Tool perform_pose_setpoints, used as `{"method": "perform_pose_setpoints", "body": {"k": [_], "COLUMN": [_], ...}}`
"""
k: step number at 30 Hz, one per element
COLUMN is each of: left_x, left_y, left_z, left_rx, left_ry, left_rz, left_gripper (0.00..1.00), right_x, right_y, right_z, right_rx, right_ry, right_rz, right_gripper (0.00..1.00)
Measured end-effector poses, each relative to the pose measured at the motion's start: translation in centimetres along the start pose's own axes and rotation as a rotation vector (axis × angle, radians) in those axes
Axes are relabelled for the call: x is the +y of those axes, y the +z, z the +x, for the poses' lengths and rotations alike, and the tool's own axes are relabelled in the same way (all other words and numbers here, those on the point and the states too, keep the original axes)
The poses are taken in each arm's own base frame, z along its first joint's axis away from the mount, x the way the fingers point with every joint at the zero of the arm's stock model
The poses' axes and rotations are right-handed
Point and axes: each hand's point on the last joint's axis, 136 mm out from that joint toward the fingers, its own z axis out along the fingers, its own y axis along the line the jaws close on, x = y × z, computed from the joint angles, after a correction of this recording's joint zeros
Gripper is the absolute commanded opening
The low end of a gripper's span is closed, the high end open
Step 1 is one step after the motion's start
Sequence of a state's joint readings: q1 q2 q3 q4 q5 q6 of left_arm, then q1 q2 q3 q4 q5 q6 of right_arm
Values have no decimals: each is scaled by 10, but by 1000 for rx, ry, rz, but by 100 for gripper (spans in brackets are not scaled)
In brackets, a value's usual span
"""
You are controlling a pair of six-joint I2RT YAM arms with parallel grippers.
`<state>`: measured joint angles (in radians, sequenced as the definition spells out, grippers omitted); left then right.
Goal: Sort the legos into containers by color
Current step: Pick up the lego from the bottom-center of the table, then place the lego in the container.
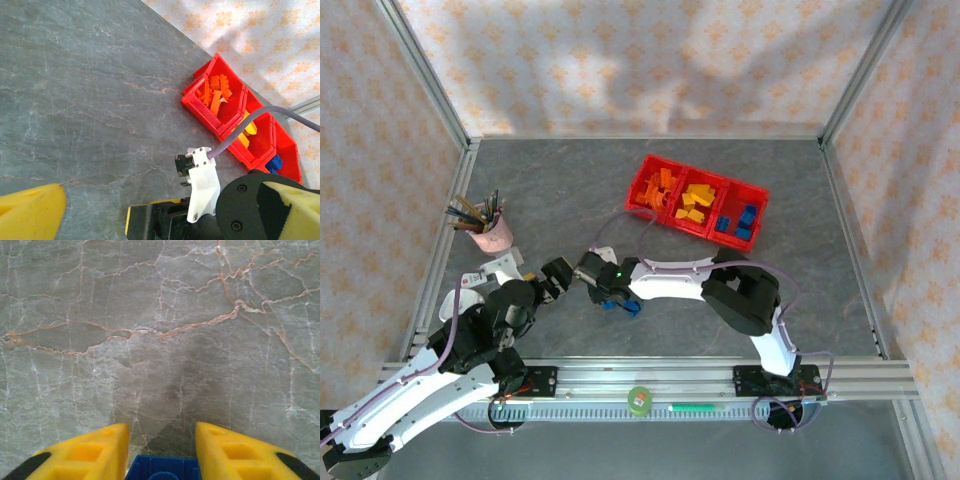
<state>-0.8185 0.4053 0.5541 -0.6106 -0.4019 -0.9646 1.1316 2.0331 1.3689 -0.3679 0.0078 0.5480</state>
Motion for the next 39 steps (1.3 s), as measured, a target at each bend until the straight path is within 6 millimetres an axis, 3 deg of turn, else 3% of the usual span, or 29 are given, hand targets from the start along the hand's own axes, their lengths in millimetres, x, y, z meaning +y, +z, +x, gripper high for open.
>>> {"method": "perform_pose_setpoints", "body": {"k": [6, 9, 12, 17, 22, 28, 33, 36, 39], "left_x": [0, -4, -10, -25, -49, -79, -98, -106, -111], "left_y": [2, 6, 11, 24, 41, 60, 72, 76, 78], "left_z": [2, 3, 8, 20, 34, 49, 56, 57, 57], "left_rx": [7, 8, 29, 78, 137, 196, 218, 227, 228], "left_ry": [11, 17, 40, 89, 140, 177, 190, 200, 196], "left_rz": [-9, -4, 3, 28, 70, 132, 169, 183, 195], "left_gripper": [99, 99, 99, 99, 99, 99, 99, 99, 99], "right_x": [-1, -6, -26, -93, -197, -318, -368, -383, -392], "right_y": [-9, -30, -59, -103, -128, -150, -145, -123, -106], "right_z": [-6, -18, -40, -81, -105, -116, -119, -121, -121], "right_rx": [-16, -49, -110, -232, -319, -383, -390, -356, -333], "right_ry": [4, 26, 78, 217, 388, 585, 644, 644, 635], "right_rz": [-1, -17, -31, 14, 147, 316, 394, 422, 440], "right_gripper": [32, 31, 31, 31, 32, 32, 32, 34, 43]}}
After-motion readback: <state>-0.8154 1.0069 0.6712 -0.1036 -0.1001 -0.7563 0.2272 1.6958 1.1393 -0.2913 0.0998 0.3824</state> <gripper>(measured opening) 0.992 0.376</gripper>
